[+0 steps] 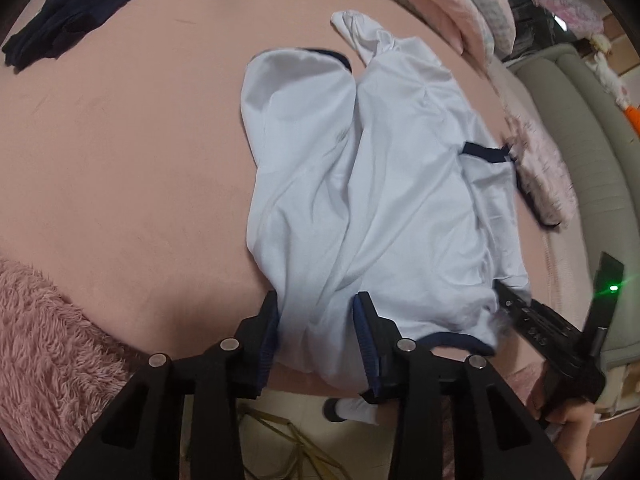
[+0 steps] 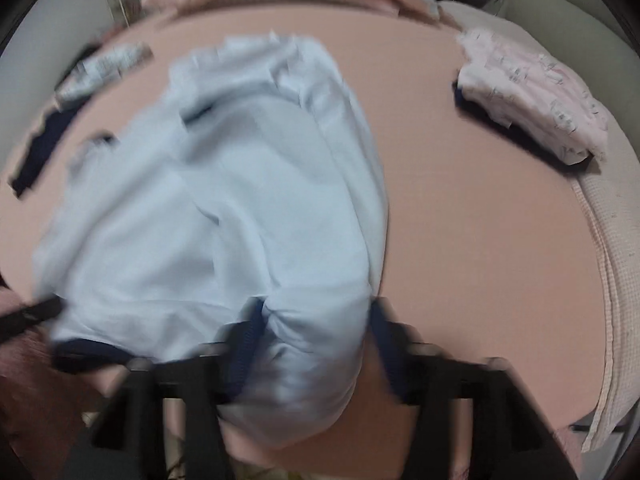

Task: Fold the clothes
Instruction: 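Grasp the shirt hem with the left gripper and pull it straight, then grasp the navy-trimmed hem with the right gripper while the left gripper holds it too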

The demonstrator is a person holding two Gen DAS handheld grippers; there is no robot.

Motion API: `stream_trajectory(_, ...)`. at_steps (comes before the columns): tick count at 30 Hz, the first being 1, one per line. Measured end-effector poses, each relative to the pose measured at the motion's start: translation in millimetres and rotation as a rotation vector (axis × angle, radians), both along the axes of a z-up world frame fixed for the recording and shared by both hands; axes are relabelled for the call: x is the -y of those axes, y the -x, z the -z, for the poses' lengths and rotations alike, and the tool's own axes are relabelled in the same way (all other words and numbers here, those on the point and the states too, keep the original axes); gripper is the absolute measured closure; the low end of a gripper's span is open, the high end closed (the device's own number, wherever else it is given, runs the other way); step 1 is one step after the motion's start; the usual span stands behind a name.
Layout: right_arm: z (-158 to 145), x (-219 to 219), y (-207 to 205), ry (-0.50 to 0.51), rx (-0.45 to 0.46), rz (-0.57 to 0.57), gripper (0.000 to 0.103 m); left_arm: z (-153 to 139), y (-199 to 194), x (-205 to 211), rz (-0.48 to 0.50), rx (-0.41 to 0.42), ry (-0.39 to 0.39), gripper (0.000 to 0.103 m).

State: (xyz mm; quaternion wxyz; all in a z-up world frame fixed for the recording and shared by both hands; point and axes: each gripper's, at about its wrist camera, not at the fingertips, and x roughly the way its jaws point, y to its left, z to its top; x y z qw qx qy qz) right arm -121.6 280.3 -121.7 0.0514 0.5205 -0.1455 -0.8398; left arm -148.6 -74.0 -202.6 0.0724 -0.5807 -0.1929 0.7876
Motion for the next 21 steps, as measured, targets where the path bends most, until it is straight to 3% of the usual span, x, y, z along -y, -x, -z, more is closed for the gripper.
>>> stream_trajectory(2, 6, 2, 2, 0.022, 0.009, -0.017, 0.082, 4, 4, -12, 0.053, -0.029, 0.070, 0.071)
stream_trajectory(3, 9, 3, 3, 0.033, 0.013, -0.026, 0.083, 1, 6, -18, 0.081, -0.045, 0.104, 0.081)
stream_trajectory(5, 15, 4, 5, 0.055, 0.022, -0.043, 0.085, -8, 9, -21, 0.095, -0.068, 0.067, 0.098)
stream_trajectory(7, 2, -4, 0, 0.113, -0.017, -0.031, 0.086, -22, 12, -17, 0.079, -0.106, 0.025, 0.098)
stream_trajectory(11, -28, -42, -15, 0.372, -0.164, 0.106, 0.087, -60, 8, 3, 0.033, -0.229, -0.011, 0.098)
stream_trajectory(14, 1, -78, -36, 0.507, -0.040, 0.387, 0.087, -61, 7, 15, 0.010, -0.212, -0.066, 0.098)
stream_trajectory(16, 35, -81, -42, 0.494, 0.110, 0.478, 0.087, -52, 5, 16, 0.014, -0.173, -0.070, 0.098)
stream_trajectory(17, 48, -80, -45, 0.485, 0.160, 0.500, 0.086, -45, 3, 15, 0.019, -0.150, -0.065, 0.098)
stream_trajectory(19, 52, -75, -55, 0.470, 0.163, 0.511, 0.086, -32, 0, 14, 0.030, -0.107, -0.071, 0.098)
stream_trajectory(21, 44, -69, -56, 0.425, 0.159, 0.483, 0.084, -23, -4, 17, 0.016, -0.076, -0.132, 0.097)
